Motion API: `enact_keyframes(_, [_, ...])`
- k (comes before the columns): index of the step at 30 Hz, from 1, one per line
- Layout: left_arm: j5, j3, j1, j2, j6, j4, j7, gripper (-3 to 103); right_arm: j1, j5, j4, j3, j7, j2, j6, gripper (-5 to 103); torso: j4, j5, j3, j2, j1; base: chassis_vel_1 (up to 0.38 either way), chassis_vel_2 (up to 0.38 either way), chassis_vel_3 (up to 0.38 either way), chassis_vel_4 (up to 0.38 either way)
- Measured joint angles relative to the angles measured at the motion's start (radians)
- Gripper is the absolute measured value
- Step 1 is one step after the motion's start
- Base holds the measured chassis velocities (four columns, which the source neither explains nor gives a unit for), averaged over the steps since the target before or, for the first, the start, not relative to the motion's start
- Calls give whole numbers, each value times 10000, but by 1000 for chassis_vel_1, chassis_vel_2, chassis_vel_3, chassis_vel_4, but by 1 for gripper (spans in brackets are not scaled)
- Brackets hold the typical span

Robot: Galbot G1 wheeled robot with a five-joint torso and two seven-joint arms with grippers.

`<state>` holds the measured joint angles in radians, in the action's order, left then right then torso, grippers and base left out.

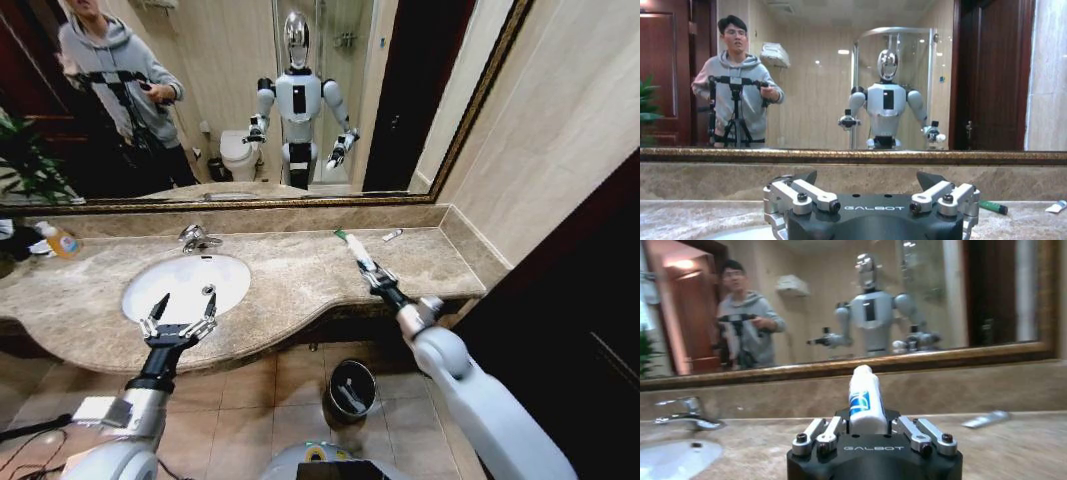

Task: Pick up the trash from the sink and place it in the trash bin.

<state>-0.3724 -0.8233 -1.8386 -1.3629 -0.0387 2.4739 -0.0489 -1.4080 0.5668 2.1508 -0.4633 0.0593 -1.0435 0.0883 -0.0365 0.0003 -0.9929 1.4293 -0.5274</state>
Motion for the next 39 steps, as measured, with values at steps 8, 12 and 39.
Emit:
enact_keyframes(8, [0,0,0,0,0,0,2,100,-3343,-1197,706,-930,-110,-953,-1442,30,-1,-2,-1,-1,-1,0,0,0,0])
enact_keyframes(12, [0,0,0,0,0,0,1,100,-4354,-1826,625,-937,-277,-1399,-2115,30,-2,-5,0,-1,0,0,0,0,0])
enact_keyframes(39, [-1,0,0,0,0,-1,1,100,-2416,-5719,-6000,1361,-464,-2439,-2329,30,-4,-2,-2,-2,-2,0,0,0,0])
